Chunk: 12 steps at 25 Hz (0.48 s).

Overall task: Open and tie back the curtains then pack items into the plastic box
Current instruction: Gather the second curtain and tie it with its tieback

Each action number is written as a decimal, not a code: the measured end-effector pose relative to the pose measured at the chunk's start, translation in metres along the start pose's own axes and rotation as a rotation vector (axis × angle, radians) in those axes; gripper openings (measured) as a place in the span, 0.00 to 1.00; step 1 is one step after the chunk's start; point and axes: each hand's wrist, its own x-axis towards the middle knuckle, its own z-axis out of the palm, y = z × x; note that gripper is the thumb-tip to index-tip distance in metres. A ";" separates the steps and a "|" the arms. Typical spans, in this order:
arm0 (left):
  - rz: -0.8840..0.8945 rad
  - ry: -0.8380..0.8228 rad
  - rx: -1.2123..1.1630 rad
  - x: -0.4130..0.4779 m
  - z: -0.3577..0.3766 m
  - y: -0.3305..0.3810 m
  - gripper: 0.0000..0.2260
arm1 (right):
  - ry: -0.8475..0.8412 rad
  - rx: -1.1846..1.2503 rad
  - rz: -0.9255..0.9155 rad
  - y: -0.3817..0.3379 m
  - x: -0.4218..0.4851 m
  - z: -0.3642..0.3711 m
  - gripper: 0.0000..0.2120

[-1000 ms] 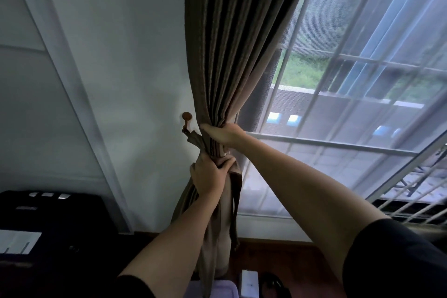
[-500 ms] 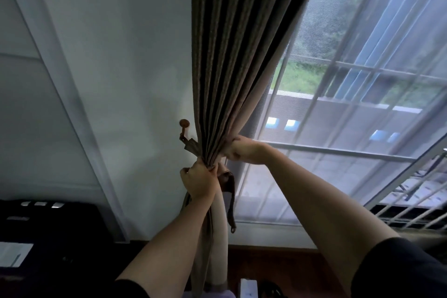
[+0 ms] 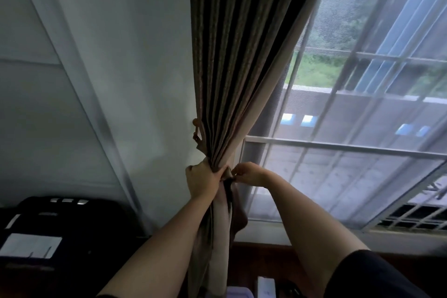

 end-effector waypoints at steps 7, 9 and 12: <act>0.057 -0.037 -0.011 -0.001 -0.011 -0.001 0.19 | -0.010 0.506 0.007 -0.007 -0.009 0.011 0.18; 0.051 -0.036 -0.012 0.000 -0.011 -0.001 0.19 | 0.009 0.465 0.010 -0.009 -0.008 0.015 0.18; 0.057 -0.038 -0.018 0.001 -0.010 -0.001 0.19 | 0.018 0.550 0.009 -0.008 -0.005 0.019 0.21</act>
